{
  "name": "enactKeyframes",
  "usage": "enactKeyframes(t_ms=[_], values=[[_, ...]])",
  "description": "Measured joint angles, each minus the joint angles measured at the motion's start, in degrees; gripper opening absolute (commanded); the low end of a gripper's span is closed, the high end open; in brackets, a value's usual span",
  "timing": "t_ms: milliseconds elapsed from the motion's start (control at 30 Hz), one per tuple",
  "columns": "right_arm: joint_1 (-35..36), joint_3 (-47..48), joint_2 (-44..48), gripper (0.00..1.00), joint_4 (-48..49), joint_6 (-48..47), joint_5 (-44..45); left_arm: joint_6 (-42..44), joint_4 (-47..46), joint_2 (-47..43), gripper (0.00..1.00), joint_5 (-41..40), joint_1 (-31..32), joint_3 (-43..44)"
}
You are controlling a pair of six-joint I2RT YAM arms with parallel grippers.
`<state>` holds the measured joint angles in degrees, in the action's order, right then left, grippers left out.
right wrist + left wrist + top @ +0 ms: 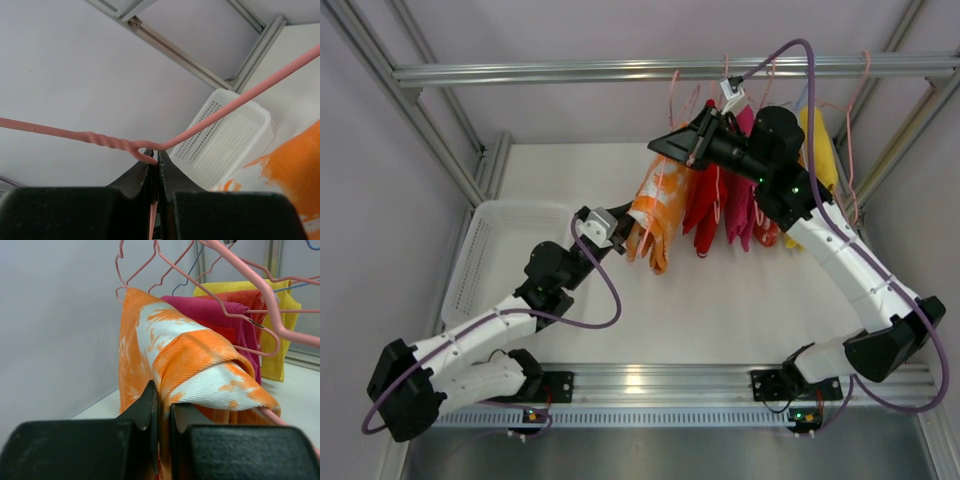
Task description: Remove the trousers from the hanger
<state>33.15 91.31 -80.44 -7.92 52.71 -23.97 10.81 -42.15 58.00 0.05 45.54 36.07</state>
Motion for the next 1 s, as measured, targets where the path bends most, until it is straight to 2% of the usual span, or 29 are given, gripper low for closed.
enactKeyframes(t_ms=[433, 800, 1000], values=[[-2.8, -9.0, 3.4, 0.0, 4.1, -2.4, -5.4, -0.4, 9.2, -2.4, 0.0, -1.2, 0.0, 6.4], [-2.8, -14.1, 3.5, 0.0, 5.8, -4.8, -5.6, -2.4, 23.1, -2.5, 0.0, -3.0, -0.3, 19.6], [-2.8, -16.5, 3.5, 0.0, 5.6, -5.5, -5.0, -2.3, 28.5, -2.4, 0.0, -3.8, -0.9, 30.6]])
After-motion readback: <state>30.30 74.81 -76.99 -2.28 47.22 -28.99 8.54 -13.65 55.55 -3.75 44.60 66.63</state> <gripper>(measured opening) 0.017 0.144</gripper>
